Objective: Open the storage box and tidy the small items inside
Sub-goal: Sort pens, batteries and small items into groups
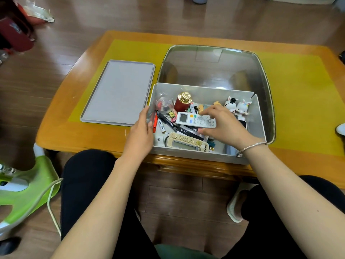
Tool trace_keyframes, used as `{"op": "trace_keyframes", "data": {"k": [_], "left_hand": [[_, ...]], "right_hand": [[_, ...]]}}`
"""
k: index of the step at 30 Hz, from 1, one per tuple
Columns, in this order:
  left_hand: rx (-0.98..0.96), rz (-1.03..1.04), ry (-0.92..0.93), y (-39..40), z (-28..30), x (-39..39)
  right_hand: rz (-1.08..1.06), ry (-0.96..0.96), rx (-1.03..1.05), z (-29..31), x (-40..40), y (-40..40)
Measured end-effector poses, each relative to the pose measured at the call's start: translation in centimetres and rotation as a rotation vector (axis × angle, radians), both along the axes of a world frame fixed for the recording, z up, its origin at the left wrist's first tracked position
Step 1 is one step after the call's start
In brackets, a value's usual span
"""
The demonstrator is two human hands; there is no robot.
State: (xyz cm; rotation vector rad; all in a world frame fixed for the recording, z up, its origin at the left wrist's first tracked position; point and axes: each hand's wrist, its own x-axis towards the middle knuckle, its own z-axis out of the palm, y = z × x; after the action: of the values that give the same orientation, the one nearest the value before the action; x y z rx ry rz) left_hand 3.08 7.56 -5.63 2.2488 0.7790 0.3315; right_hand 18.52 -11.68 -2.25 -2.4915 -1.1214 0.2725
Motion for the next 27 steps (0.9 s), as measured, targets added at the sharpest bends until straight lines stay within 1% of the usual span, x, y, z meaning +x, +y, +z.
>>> {"op": "trace_keyframes", "data": {"k": [2,5,8,11,13,18,21,24,27], "left_hand": [[0.025,-0.001,0.055,-0.3,0.2,0.2],[0.126,0.097,0.096,-1.1,0.6,0.5],[0.155,0.135,0.095,-2.3,0.4,0.7],[0.135,0.115,0.085,-3.9,0.3,1.0],[0.136,0.103,0.079,-5.2,0.2,1.2],[0.104,0.064,0.057,-6.9,0.2,2.1],[0.096,0.041,0.049,-6.6,0.1,2.1],[0.084,0.016,0.014,-6.2,0.1,1.9],[0.07,-0.007,-0.007,-5.8,0.0,1.8]], "right_hand": [[0.074,0.051,-0.003,0.3,-0.8,1.1],[0.133,0.061,-0.031,0.5,-1.5,2.6],[0.122,-0.044,-0.034,0.4,-1.5,4.2],[0.091,-0.208,-0.032,0.2,-1.3,6.8],[0.091,-0.299,-0.09,0.1,-0.9,8.5],[0.11,-0.407,-0.257,-0.4,0.5,10.0],[0.12,-0.423,-0.292,-0.3,1.0,10.1],[0.16,-0.439,-0.283,-0.5,1.1,9.7],[0.143,-0.394,-0.256,-0.9,1.3,8.9]]}}
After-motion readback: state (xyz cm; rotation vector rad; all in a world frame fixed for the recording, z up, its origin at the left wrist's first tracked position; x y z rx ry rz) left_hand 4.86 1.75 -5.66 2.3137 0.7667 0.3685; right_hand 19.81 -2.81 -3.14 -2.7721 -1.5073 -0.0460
